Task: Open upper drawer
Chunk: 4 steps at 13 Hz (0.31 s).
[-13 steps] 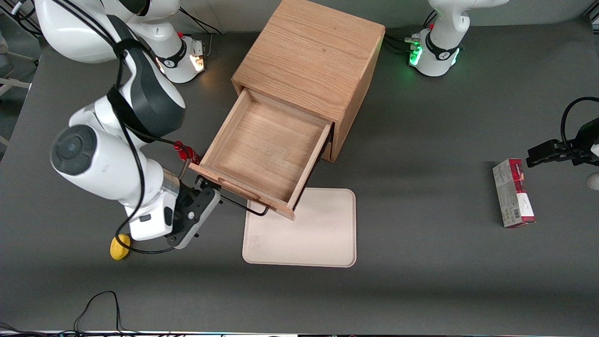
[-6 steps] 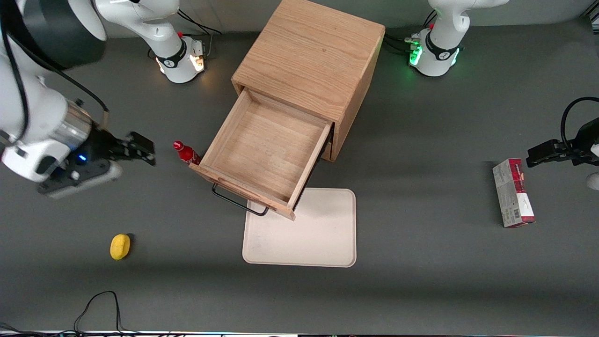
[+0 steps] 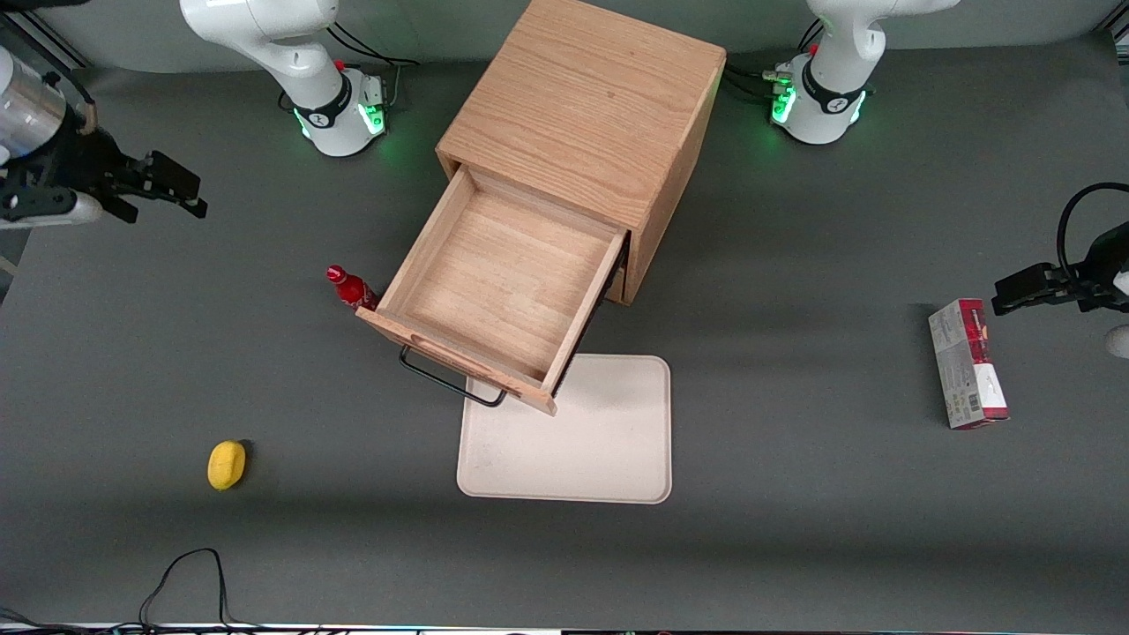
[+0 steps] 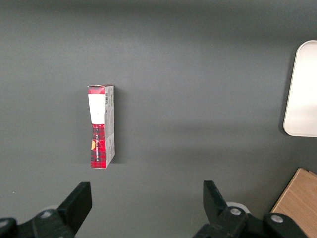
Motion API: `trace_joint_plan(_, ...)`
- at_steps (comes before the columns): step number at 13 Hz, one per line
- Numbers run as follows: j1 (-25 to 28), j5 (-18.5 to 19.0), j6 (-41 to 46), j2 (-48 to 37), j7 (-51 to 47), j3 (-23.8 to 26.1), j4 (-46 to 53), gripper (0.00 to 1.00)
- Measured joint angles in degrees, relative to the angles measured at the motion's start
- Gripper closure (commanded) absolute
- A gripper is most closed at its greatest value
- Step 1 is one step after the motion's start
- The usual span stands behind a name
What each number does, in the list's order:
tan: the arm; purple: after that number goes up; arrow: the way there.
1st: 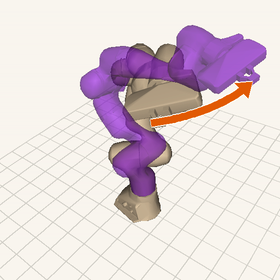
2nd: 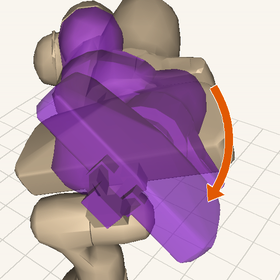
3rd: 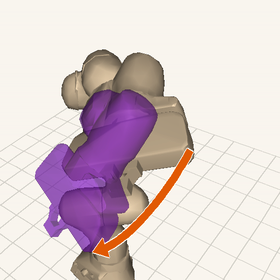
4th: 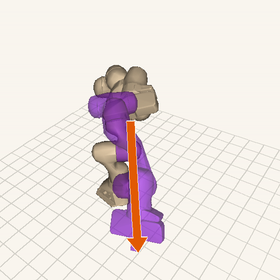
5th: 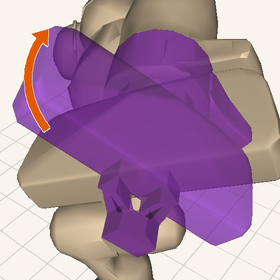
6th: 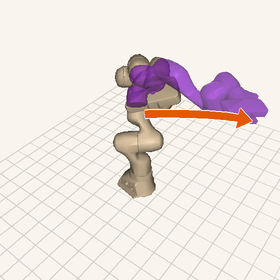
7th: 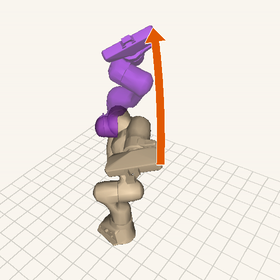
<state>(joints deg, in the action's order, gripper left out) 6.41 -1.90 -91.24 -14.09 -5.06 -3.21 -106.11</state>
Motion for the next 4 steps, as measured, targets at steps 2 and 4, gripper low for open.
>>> trace_joint_plan(2,0.0,0.6,-0.6,-0.1,-1.4,0.0,-0.4,0.00)
trace_joint_plan(4,0.0,1.0,-1.3,1.2,-1.7,0.0,-0.1,0.00)
